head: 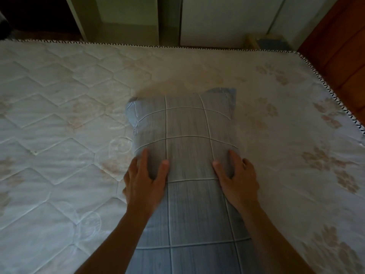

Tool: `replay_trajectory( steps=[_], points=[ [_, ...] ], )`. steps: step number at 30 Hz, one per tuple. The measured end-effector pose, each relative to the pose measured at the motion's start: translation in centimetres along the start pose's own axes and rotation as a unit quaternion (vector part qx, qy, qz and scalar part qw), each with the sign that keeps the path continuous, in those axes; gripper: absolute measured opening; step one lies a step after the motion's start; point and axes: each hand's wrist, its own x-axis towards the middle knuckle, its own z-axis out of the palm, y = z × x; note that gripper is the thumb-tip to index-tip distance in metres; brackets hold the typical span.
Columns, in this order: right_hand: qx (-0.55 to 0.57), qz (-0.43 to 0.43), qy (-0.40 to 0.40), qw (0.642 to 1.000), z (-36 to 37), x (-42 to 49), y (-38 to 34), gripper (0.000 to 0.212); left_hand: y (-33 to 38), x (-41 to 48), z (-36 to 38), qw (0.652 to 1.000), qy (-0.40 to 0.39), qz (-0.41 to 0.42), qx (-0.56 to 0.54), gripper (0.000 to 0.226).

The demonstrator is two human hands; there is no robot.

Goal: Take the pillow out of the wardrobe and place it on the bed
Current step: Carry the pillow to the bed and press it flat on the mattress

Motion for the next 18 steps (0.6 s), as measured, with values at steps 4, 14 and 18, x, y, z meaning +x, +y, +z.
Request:
replay_trajectory(
  steps=[4,14,18],
  points=[
    [-0.048,-0.044,-0.041,0.997,0.6,-0.6,-1.0,0.092,1.3,-0.4,0.8,0.992,-0.016,0.074,0.102,0.087],
    [-0.093,-0.037,-0.062,0.993,2.3,0.0,0.5,0.087,-0.5,0.1,3.8,0.981,-0.081,0.088,0.155,0.088],
    [-0.091,-0.034,-0.067,0.993,1.7,0.5,0.2,0.089,0.1,0.7,3.1,0.98,-0.092,0.087,0.15,0.089]
  ],
)
